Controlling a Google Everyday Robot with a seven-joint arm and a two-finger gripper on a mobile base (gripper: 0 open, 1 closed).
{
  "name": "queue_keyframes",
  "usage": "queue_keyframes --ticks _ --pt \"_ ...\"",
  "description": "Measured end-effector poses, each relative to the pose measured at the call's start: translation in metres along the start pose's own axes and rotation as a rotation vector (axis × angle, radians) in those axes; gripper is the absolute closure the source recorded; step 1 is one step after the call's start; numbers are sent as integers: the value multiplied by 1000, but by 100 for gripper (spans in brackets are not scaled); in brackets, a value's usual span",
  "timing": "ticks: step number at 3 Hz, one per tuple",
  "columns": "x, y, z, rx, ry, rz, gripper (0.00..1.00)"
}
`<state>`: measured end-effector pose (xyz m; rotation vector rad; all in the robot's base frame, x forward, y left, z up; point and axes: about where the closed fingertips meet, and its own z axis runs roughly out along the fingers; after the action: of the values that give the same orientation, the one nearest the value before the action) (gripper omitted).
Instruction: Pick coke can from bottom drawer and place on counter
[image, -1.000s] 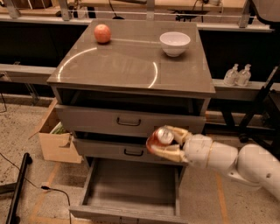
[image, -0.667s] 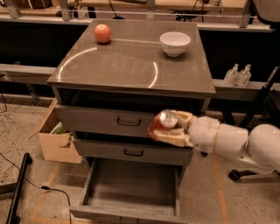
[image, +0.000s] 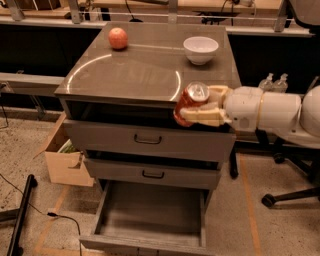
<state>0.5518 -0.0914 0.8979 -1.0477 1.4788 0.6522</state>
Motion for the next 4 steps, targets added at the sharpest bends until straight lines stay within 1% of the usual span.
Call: queue_keyframes --ticks 1,2,3,4 --pt "-27 -32 9 -54 29 0 100" --pt "-38 -70 33 -103 83 -14 100" --pt "-36 -108 70 -117 121 -34 100" --pt "-29 -139 99 -102 149 -48 100"
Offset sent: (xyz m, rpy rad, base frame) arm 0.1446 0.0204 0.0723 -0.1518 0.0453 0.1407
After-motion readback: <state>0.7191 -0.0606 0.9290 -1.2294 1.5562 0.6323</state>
